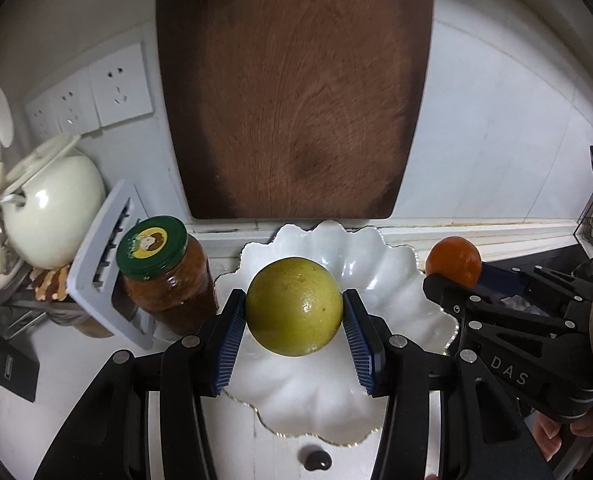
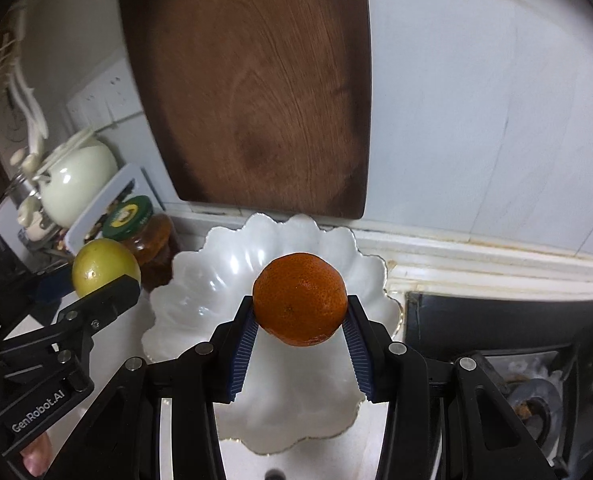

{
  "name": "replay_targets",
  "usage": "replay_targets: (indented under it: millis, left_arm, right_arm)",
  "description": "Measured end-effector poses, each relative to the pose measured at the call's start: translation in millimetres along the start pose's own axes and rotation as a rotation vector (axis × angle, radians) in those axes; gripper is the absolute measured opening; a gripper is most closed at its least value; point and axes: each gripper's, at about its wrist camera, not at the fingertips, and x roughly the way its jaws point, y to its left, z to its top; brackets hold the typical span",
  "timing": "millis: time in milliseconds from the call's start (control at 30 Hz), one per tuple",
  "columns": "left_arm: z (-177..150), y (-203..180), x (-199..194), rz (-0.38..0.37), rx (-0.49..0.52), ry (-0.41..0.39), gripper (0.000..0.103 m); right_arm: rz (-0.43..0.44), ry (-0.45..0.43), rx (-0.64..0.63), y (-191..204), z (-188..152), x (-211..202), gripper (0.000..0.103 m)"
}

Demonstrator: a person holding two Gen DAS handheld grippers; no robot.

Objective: Organize fruits
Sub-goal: 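Lift both held fruits and carry them over the white scalloped bowl, then open both tools to drop the yellow-green fruit and tangerine into the bowl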

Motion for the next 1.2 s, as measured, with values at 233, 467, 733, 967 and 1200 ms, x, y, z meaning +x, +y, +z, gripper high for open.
replay_targets:
  millis: [233, 467, 733, 967, 1200]
  left_arm:
    - [15, 2, 45, 0.011, 0.0, 0.1, 0.048]
    - [19, 1, 88, 0.04, 0.014, 0.2, 0.048]
    - [15, -6, 131, 0.051, 0.019, 0.312, 0.048]
    - [12, -1, 152, 0.057, 0.003, 0.374, 0.048]
    - [11, -1, 164, 0.038, -0.014, 0.414, 0.048]
  right_arm:
    - [-0.025, 0.096, 0.015, -7, 17, 40, 0.044]
    - [-0.047, 0.208, 0.034, -15, 20, 76, 0.044]
    - [-0.075, 0.302, 0.04, -21, 21, 108, 0.044]
    - [-0.083, 0.356, 0.025, -21, 16, 127, 0.044]
    - [-0.067, 0.393, 0.026, -24, 11, 137, 0.045]
